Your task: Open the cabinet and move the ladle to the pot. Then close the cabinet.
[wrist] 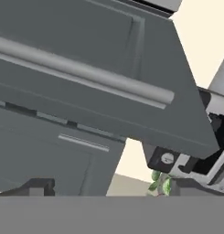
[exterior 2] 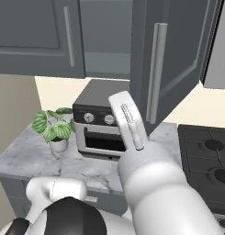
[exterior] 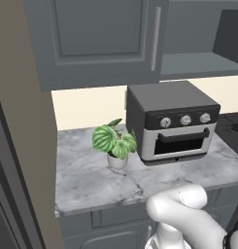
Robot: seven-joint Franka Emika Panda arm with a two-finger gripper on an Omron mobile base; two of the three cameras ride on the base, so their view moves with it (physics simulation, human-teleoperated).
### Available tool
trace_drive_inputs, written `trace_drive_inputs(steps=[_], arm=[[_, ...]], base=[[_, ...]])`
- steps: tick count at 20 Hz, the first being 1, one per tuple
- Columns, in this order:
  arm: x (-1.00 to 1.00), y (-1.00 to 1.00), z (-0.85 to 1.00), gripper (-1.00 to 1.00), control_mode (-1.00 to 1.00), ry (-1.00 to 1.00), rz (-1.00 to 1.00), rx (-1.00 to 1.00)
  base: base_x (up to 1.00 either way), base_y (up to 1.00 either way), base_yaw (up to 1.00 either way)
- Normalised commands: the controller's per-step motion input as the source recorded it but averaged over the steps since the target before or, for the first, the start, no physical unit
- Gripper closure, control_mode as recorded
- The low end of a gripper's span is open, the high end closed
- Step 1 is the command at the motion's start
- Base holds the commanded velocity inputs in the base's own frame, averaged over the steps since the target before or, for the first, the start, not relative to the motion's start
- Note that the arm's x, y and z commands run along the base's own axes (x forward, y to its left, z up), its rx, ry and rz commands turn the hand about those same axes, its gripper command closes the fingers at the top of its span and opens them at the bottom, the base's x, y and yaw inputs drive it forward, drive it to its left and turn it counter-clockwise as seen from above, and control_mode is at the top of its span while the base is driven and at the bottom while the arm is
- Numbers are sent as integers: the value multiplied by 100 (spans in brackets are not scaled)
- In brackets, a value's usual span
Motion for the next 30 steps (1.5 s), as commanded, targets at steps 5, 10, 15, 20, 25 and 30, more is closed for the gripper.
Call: trace_drive_inputs(steps=[5,10,15,20,25,30], arm=[[49,-12,-21,-100,-100,-11,0,30],[82,-13,-8,-100,-100,-7,0,25],[83,-22,-3,-100,-100,-3,0,20],[52,-34,-5,-100,-100,0,0,17],[58,-6,-9,-100,-100,0,0,15],[70,8,-5,-100,-100,0,1,12]], base=[[0,0,0],[0,0,0],[0,0,0],[0,0,0],[0,0,0],[0,0,0]])
